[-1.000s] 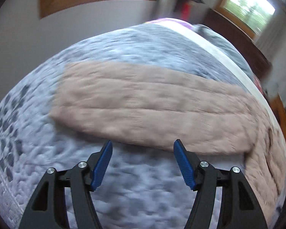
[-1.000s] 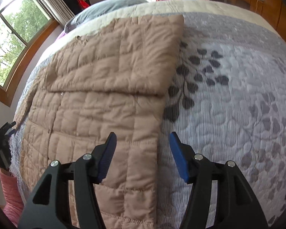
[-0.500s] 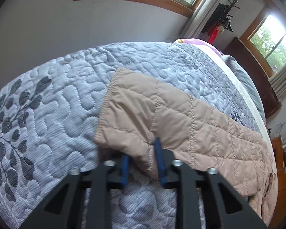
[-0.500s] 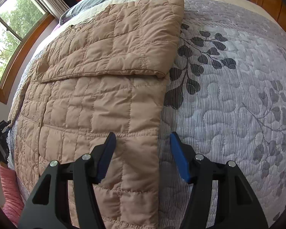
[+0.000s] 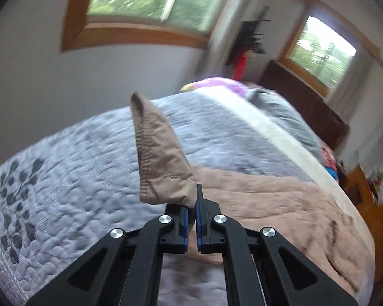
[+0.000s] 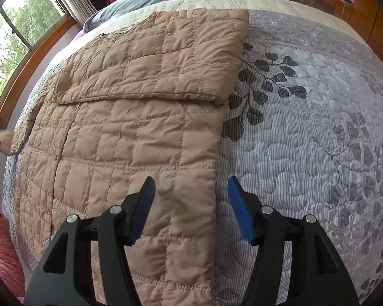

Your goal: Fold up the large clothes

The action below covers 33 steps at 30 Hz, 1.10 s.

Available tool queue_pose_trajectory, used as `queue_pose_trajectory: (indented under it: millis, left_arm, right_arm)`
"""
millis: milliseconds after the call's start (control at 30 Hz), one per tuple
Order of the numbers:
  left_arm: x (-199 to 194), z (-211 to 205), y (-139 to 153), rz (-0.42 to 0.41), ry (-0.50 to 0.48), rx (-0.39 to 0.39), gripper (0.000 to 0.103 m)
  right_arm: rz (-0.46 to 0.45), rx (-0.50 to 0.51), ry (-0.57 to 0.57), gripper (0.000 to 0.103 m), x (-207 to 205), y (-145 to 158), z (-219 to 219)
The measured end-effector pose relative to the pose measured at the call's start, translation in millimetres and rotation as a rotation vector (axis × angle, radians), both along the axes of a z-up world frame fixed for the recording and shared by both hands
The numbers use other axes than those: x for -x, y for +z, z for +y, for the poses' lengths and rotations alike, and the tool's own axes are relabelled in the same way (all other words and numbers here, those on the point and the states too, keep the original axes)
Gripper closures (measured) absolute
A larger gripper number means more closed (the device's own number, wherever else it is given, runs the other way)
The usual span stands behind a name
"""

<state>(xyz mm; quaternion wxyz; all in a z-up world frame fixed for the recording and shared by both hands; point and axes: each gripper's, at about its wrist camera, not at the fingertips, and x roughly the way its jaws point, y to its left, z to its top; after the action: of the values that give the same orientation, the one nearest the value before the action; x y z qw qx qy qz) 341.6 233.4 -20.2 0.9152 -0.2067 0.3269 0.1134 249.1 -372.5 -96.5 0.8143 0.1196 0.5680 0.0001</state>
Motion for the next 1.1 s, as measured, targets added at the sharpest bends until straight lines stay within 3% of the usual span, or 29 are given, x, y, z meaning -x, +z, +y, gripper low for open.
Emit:
queue_pose_trajectory:
  millis: [100, 267, 433, 567, 667, 767, 867, 1000, 1100]
  left_arm:
    - [-10, -71, 22, -0.037, -0.173, -0.068, 0.099]
    - [-33, -181, 25, -0.033, -0.410, -0.095, 0.099]
    - [-48, -270, 12, -0.009, -0.568, -0.117, 0.099]
    - [-61, -316, -11, 0.055, -0.639, -0.132, 0.099]
    - [-69, -332, -29, 0.117, -0.676, -0.131, 0.098]
    - [-68, -342, -42, 0.170, -0.738, -0.127, 0.088]
    - [-53, -335, -36, 0.159, -0.850, -0.030, 0.066]
    - [-29, -307, -14, 0.112, -0.963, 0.131, 0.063]
    - [-30, -289, -6, 0.115, -0.853, 0.028, 0.063]
  right_arm:
    - [0.001, -0.007, -0.001, 0.044, 0, -3, 0]
    - [-0.003, -0.020, 0.009, 0.044, 2, -7, 4]
    - [-0.008, -0.030, 0.011, 0.044, 3, -7, 2]
    - [-0.008, -0.039, 0.009, 0.044, 4, -9, 0]
    - [-0.008, -0.042, 0.013, 0.044, 4, -10, 1]
    - [-0.009, -0.041, 0.013, 0.044, 3, -9, 1]
    - [-0.030, -0.037, 0.017, 0.044, 0, 0, 4]
    - [-0.061, -0.034, 0.048, 0.044, -10, 18, 15]
    - [-0.074, -0.043, 0.093, 0.044, -26, 30, 35]
